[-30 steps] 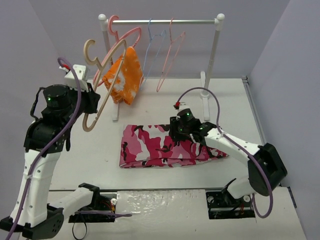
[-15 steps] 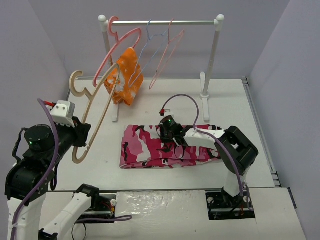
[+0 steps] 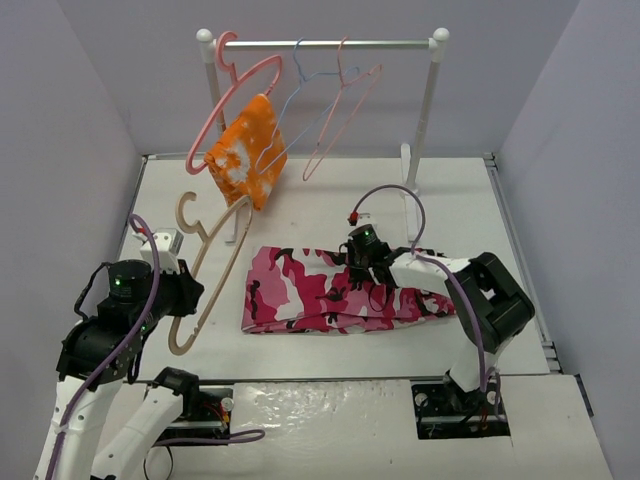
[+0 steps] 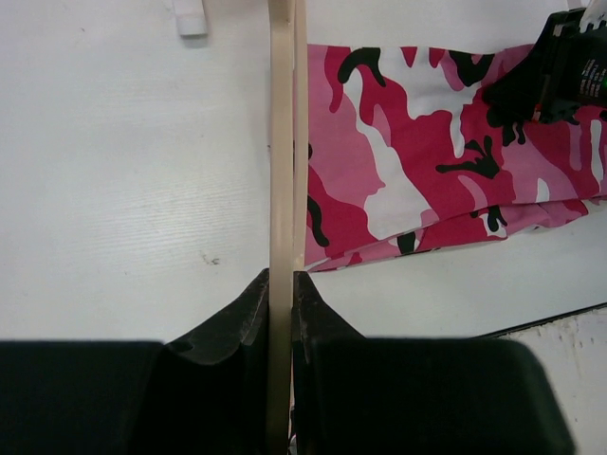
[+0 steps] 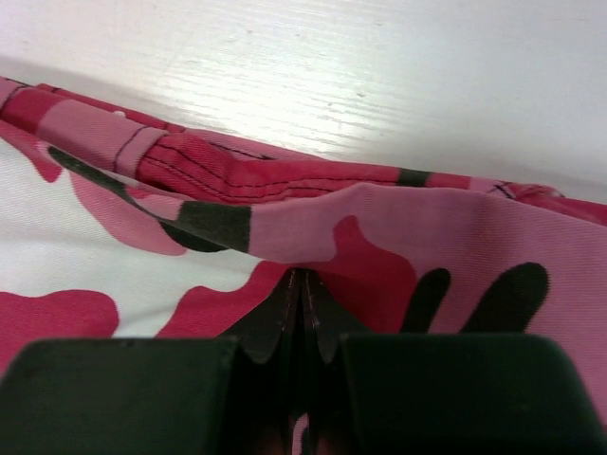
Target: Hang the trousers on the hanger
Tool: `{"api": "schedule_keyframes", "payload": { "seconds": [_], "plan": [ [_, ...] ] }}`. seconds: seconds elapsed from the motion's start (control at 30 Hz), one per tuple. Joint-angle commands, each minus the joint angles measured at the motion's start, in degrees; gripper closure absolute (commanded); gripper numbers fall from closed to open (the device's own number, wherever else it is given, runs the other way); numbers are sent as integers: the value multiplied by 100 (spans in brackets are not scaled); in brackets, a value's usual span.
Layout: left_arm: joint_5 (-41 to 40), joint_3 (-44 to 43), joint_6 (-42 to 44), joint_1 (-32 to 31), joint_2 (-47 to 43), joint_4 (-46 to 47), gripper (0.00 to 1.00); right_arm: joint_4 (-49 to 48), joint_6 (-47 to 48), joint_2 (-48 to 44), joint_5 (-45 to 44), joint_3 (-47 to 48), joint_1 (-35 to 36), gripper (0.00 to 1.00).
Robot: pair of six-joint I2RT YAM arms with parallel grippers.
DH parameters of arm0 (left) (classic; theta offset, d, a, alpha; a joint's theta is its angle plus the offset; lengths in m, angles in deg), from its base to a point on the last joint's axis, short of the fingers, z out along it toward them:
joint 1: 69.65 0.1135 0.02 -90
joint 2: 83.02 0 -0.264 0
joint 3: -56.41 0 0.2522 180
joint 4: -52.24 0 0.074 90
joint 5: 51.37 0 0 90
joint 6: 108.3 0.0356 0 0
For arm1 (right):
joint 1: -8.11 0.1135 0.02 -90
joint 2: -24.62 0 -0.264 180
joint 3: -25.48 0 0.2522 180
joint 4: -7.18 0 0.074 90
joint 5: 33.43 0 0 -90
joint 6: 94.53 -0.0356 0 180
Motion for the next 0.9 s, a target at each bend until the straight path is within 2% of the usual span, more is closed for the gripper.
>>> {"api": "schedule_keyframes", "payload": {
  "seconds": [0.0,0.1,0.27,0.6,0.73,0.87],
  "plan": [
    [91,72,-357,-22,1,772,100,598,313,-452,99,134,-83,100],
    [-141,76,-423,-22,-43,813,100,392,234,-686,880,471,59,99],
    [-488,-103,-440,-22,35,844,100,-485,-212,-410,2169,1433,399,95],
    [-690,-201,-469,-22,195,1086,100,-2399,-1319,2097,3700,3115,925,100],
    [-690,-137,-524,-22,221,1120,100,-3256,-1777,3066,3968,3397,942,100],
    [-717,-64,-520,-22,204,1102,100,-3748,-1992,3572,3739,3218,926,100]
  ]
}}
